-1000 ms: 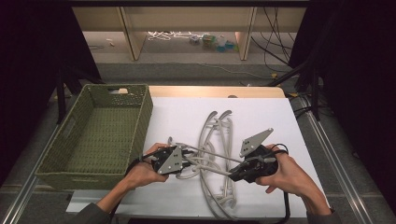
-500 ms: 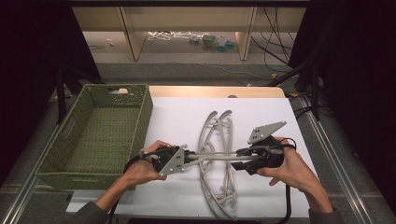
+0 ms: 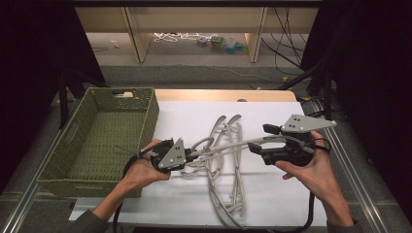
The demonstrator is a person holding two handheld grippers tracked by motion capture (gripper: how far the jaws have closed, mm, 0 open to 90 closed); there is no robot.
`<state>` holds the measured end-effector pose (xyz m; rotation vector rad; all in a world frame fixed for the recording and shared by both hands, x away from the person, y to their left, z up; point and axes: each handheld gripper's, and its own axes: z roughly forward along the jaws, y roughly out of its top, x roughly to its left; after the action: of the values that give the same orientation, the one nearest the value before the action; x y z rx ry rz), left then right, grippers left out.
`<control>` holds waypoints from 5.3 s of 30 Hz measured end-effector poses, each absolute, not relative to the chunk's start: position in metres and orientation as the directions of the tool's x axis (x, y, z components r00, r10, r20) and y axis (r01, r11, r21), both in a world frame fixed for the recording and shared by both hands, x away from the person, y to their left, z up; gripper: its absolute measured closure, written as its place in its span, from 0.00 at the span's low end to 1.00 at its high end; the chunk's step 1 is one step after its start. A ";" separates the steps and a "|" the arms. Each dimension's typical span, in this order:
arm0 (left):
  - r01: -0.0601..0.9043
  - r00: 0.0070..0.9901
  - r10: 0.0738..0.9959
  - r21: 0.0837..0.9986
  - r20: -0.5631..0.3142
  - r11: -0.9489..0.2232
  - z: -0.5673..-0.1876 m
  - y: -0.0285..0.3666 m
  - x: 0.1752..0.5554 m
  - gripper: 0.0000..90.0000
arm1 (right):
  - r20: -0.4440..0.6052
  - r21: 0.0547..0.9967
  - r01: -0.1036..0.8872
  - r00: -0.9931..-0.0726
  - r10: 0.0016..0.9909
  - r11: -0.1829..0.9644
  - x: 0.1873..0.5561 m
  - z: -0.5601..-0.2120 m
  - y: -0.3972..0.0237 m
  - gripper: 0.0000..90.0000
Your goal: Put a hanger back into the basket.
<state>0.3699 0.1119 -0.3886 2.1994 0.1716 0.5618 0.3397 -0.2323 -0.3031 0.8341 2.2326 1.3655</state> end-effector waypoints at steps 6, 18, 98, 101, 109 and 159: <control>0.102 0.869 0.449 0.813 0.209 -0.574 -0.379 0.126 0.378 0.88 | -0.051 0.907 0.265 -0.702 0.710 0.328 0.332 -0.300 -0.234 0.25; 0.303 0.825 0.561 0.888 -0.062 -0.347 -0.365 0.154 0.383 0.88 | -0.036 0.880 0.309 -0.715 0.698 0.362 0.320 -0.332 -0.215 0.22; 0.611 0.542 0.837 0.721 -0.079 -0.328 -0.354 0.408 0.424 0.88 | 0.015 0.840 0.351 -0.778 0.628 0.415 0.311 -0.389 -0.202 0.21; 0.629 0.541 0.838 0.696 -0.072 -0.346 -0.361 0.411 0.426 0.88 | 0.009 0.839 0.348 -0.777 0.630 0.418 0.311 -0.390 -0.202 0.21; 0.658 0.550 0.830 0.659 -0.090 -0.364 -0.374 0.403 0.434 0.88 | 0.011 0.835 0.352 -0.779 0.626 0.423 0.311 -0.390 -0.201 0.21; 0.484 0.448 0.873 0.874 -0.194 -0.054 -0.308 0.327 0.340 0.26 | 0.023 0.842 0.352 -0.781 0.624 0.409 0.310 -0.392 -0.198 0.19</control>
<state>0.3404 0.3272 -0.3084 1.6973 1.1818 0.4859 0.3103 -0.1982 -0.3921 0.8493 2.3745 1.3112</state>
